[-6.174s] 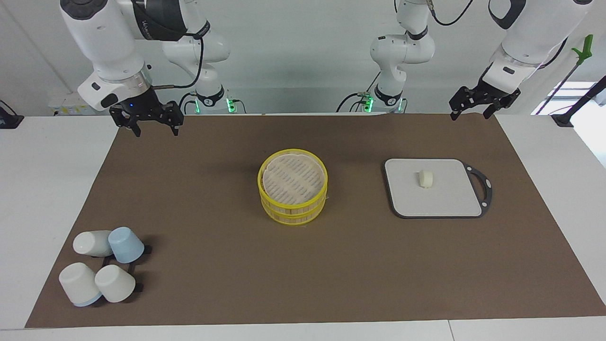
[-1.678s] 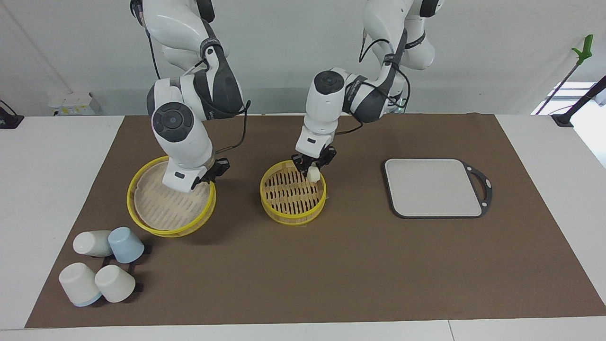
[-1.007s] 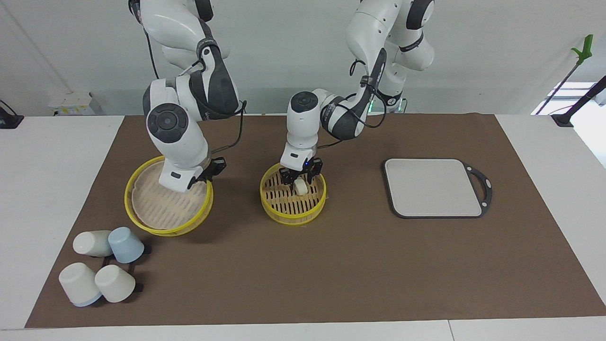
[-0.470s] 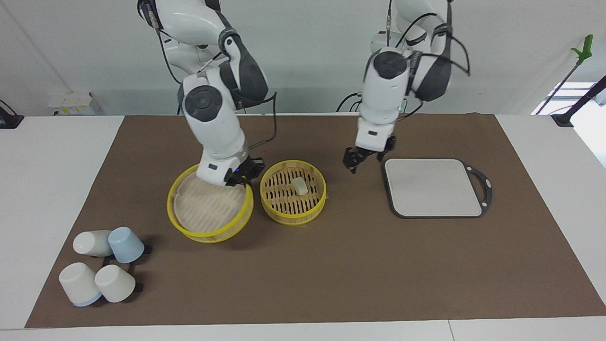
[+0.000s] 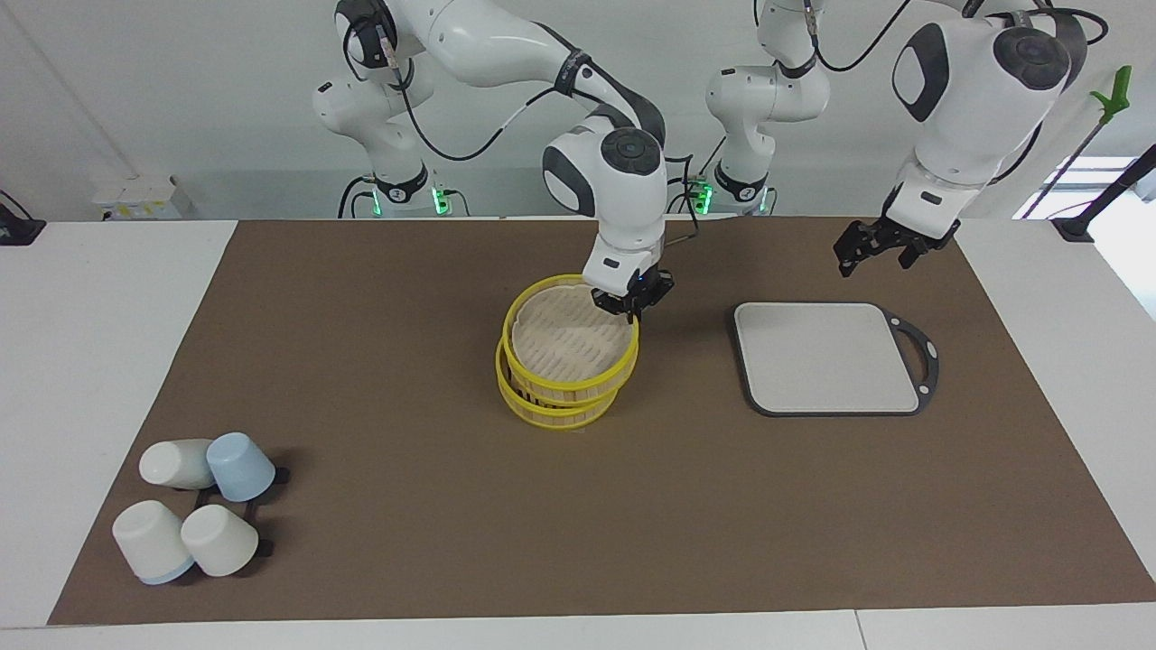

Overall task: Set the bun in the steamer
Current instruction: 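Lower the lid onto the steamer with the right gripper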

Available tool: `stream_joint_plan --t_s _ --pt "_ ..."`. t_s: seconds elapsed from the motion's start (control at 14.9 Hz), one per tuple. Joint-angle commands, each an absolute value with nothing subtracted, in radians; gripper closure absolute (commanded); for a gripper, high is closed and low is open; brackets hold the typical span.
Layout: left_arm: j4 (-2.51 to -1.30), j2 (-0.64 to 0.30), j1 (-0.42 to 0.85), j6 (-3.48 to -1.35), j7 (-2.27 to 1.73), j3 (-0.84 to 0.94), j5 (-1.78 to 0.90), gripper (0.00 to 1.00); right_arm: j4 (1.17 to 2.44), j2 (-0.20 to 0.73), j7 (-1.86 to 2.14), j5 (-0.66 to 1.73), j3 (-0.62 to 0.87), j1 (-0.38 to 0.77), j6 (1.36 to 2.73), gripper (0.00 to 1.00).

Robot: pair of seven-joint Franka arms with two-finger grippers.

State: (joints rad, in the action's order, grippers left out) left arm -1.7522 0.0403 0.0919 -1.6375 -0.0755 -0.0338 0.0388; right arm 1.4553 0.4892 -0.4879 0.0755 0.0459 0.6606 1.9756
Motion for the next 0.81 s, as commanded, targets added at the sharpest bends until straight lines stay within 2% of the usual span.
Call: stream_joint_plan --t_s 0.0,0.2,0.4,0.6,0.74 --pt "-1.750 0.063 0.072 -1.598 -0.043 -0.020 0.028 0.00 1.496 0.454 -0.479 0.060 0.044 0.632 1.980 1.00" --pt "-1.753 0.072 0.071 -1.591 -0.034 -0.020 0.028 0.00 1.517 0.449 -0.477 0.060 0.044 0.629 1.986 1.00" --pt "-1.752 0.068 0.083 -1.592 -0.031 -0.024 0.026 0.00 1.569 0.431 -0.489 0.063 0.046 0.638 2.051 1.00" --pt "-1.743 0.051 0.150 -1.601 -0.037 -0.124 -0.024 0.00 1.600 0.425 -0.509 0.074 0.048 0.640 2.112 1.00" --pt "-1.674 0.029 0.166 -1.576 -0.037 -0.141 -0.052 0.00 1.600 0.426 -0.508 0.077 0.048 0.632 2.131 1.00"
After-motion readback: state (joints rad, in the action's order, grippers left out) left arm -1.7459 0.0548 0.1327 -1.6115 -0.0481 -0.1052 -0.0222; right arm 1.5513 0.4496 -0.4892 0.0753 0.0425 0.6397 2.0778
